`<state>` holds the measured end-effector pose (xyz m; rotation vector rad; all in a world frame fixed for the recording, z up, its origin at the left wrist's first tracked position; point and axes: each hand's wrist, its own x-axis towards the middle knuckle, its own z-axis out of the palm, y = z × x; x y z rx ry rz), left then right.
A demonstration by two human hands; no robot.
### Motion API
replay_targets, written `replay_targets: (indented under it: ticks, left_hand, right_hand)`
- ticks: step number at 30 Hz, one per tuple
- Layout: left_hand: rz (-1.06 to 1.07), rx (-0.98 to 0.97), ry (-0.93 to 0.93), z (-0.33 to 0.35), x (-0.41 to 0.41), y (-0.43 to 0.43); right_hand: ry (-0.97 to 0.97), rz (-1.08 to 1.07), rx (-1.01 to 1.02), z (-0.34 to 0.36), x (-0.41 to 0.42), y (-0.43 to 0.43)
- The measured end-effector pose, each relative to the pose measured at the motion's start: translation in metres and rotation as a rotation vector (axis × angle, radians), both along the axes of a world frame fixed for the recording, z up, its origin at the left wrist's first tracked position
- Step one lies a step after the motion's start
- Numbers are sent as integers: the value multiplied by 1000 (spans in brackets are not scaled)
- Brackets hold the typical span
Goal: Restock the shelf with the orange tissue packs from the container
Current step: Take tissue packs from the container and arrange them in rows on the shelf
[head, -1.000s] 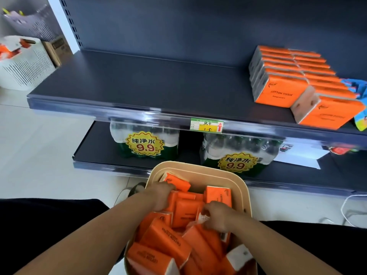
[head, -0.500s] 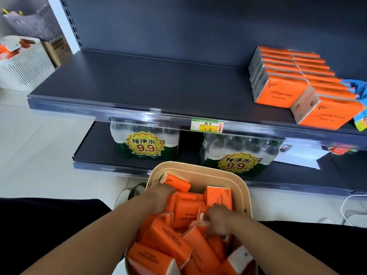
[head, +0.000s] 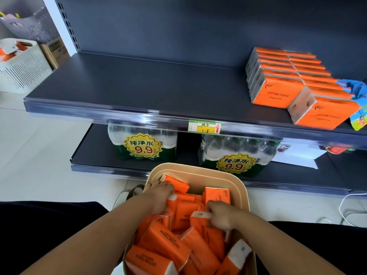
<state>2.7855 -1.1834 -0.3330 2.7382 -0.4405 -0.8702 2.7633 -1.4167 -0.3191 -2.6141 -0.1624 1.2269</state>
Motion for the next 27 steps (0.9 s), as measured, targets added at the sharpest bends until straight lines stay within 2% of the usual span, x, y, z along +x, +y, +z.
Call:
replay_targets:
  ticks: [5,12,18,27]
  left_hand:
    - [117,-148,111,6,4,-1]
    - [263,-313,112,9,15,5]
    - [442,-622,147,18,25,12]
    - [665,-975,175,39,30,3]
  right_hand:
    - [-23,-127,66,5,15,-9]
    - [-26,-279,171,13,25,-22]
    - [-1,-423,365,34,40,-43]
    - [72,-580,627,86,54,-84]
